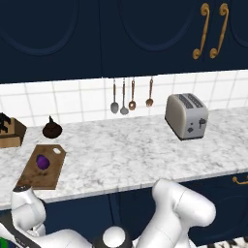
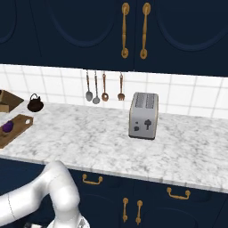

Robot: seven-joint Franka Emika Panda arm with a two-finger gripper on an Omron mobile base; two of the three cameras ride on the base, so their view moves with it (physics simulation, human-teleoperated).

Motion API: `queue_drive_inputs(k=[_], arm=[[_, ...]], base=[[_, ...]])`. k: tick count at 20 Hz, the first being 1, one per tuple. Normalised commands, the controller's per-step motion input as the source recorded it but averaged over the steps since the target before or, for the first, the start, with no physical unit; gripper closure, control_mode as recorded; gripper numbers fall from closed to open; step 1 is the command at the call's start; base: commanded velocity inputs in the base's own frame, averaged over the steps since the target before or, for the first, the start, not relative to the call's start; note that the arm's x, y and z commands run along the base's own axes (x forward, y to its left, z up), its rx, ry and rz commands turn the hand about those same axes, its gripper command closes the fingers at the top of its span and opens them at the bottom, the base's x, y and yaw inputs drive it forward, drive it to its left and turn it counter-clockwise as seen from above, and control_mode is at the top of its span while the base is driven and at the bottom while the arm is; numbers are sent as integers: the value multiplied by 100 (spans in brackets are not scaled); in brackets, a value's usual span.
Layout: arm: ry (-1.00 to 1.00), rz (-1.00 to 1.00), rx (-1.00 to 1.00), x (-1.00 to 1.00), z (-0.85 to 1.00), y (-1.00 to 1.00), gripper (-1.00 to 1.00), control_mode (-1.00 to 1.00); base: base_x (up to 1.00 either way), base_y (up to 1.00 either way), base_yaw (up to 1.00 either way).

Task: Place the appropriate cutting tool for cutting the eggplant skin on the cutting board.

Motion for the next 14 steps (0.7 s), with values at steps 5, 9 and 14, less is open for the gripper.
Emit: queue_drive_inputs(k=[5,9,14], arm=[[-3,-14,5,-65,94,-50,100,-100],[0,-22,2,-89,85,-24,100,-100],[0,-23,-1,-66,96,-31,100,-100]], base=[[0,0,0],[0,0,0],[0,0,0]])
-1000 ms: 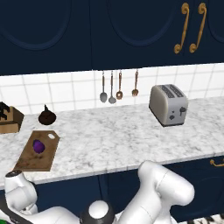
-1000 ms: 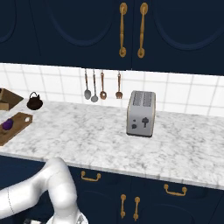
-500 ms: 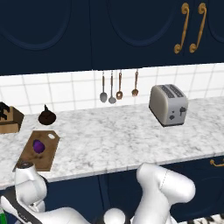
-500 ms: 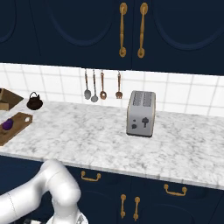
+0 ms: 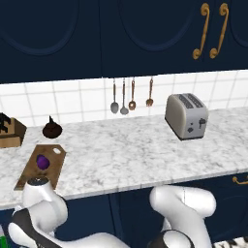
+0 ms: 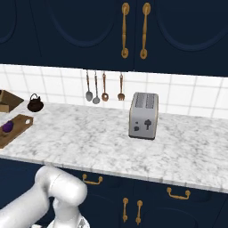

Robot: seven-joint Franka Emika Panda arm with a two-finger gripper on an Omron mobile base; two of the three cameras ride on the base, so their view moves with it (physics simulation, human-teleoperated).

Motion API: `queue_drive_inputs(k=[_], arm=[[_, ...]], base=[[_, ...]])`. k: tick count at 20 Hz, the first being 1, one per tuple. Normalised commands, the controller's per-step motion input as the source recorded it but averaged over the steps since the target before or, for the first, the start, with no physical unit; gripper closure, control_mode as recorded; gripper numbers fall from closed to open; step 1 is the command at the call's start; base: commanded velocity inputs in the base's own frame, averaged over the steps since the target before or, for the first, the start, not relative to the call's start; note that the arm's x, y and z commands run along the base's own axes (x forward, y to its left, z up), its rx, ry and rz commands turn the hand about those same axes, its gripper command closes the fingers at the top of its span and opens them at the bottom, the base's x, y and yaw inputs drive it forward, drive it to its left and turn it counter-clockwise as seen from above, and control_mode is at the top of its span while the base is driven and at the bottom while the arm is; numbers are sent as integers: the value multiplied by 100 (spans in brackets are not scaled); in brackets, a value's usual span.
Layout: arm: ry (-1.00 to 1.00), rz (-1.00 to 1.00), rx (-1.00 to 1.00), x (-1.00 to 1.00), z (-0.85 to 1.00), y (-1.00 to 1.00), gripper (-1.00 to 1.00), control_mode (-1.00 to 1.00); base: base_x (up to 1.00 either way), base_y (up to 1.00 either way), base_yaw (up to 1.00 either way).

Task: Place the appropriate cutting tool for cutting the eggplant skin on the cutting board.

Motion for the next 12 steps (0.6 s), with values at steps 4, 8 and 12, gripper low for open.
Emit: queue_drive_inputs(k=[4,8,12], arm=[[0,-16,-6,-9,100,-46,100,-100],[0,-13,-7,4,100,-34,100,-100],[0,-8,-8,30,100,-13,100,-100]], base=[[0,0,0],[0,0,0],[0,0,0]])
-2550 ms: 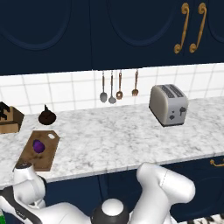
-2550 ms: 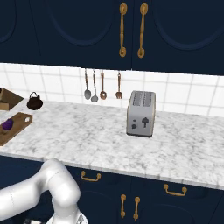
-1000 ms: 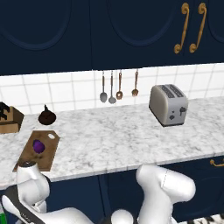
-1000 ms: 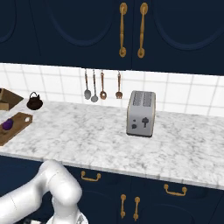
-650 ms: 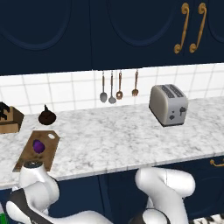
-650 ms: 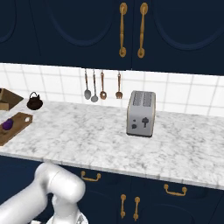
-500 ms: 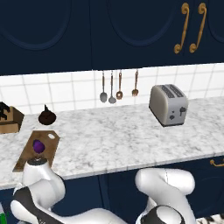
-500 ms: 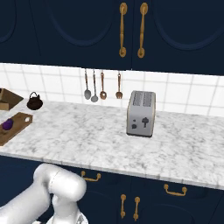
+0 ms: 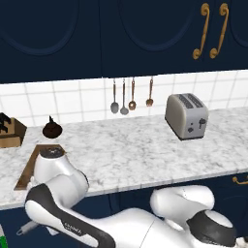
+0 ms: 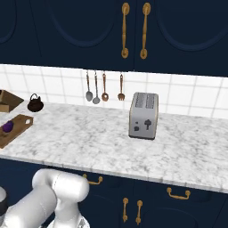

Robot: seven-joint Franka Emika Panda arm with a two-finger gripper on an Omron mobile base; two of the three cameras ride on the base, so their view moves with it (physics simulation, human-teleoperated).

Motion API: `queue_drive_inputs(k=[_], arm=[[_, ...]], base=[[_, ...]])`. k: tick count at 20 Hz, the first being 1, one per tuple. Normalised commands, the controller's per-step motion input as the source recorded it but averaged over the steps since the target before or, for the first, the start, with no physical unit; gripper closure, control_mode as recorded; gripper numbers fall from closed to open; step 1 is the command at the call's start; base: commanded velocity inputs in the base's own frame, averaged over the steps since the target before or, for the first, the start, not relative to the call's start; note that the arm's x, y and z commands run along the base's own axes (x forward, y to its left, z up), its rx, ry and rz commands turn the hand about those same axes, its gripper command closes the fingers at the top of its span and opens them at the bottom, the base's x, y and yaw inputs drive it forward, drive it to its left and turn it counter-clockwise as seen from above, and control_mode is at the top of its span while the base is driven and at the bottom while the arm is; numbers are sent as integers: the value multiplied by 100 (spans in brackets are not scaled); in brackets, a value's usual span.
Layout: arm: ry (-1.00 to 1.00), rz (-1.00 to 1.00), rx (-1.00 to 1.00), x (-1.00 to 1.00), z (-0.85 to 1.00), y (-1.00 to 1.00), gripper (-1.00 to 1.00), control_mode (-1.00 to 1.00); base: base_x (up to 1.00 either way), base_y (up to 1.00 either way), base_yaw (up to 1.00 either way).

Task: Place the appropriate cutting tool for cutting the eggplant skin on the cutting board.

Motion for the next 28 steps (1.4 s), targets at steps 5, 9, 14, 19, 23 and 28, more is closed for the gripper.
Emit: queue_drive_inputs(k=[5,9,14,19,23,28], arm=[[0,-7,-8,66,80,3,100,-100],[0,-10,-3,78,14,0,100,-100],[0,-6,0,98,-2,6,100,-100],[5,-1,-3,100,-28,23,100,-100],[4,-1,-14,91,-45,24,100,-100],[4,-5,-19,56,-48,26,100,-100]], base=[[0,0,0],[0,0,0],[0,0,0],[0,0,0],[0,0,0],[0,0,0]])
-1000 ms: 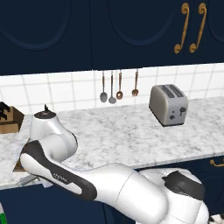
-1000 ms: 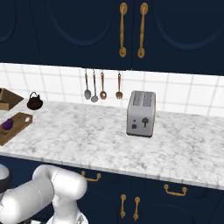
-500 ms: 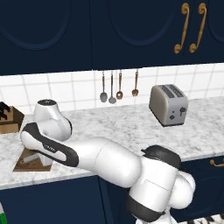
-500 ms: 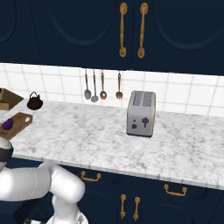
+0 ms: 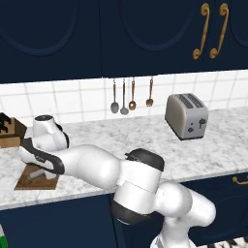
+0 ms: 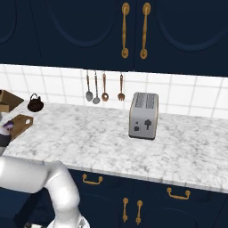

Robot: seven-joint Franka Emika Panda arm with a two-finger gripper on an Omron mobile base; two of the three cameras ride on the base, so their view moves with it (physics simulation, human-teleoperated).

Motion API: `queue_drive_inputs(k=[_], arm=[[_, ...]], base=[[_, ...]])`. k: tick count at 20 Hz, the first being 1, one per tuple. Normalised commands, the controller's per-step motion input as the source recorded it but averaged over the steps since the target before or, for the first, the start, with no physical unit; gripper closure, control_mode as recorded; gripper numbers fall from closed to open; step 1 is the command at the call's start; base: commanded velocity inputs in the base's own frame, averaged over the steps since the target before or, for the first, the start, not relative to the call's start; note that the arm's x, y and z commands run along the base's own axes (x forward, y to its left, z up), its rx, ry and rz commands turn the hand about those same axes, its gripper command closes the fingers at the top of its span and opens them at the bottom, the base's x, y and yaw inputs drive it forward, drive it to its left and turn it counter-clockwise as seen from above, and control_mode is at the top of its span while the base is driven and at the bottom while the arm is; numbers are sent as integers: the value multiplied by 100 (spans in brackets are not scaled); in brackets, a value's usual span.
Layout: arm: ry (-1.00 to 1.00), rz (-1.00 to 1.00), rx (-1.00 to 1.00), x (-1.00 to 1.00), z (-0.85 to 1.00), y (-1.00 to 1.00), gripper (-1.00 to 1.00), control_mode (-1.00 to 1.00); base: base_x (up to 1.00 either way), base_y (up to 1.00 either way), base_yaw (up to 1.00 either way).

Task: Place the appropriate cutting tool for cutting the eggplant skin on the cutting board.

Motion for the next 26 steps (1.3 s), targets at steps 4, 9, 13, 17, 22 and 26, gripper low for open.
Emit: queue_drive_inputs(k=[4,9,13,17,22,26], arm=[[6,-3,-3,39,-17,12,100,-100],[7,0,0,20,-30,0,100,-100],[0,0,0,0,-57,-1,100,-100],[0,0,3,0,-59,-1,100,-100],[-2,-1,6,-32,-61,-14,-100,-100],[-25,-3,19,-73,-19,-37,-100,-100]], base=[[0,0,0],[0,0,0],[0,0,0],[0,0,0],[0,0,0],[0,0,0]])
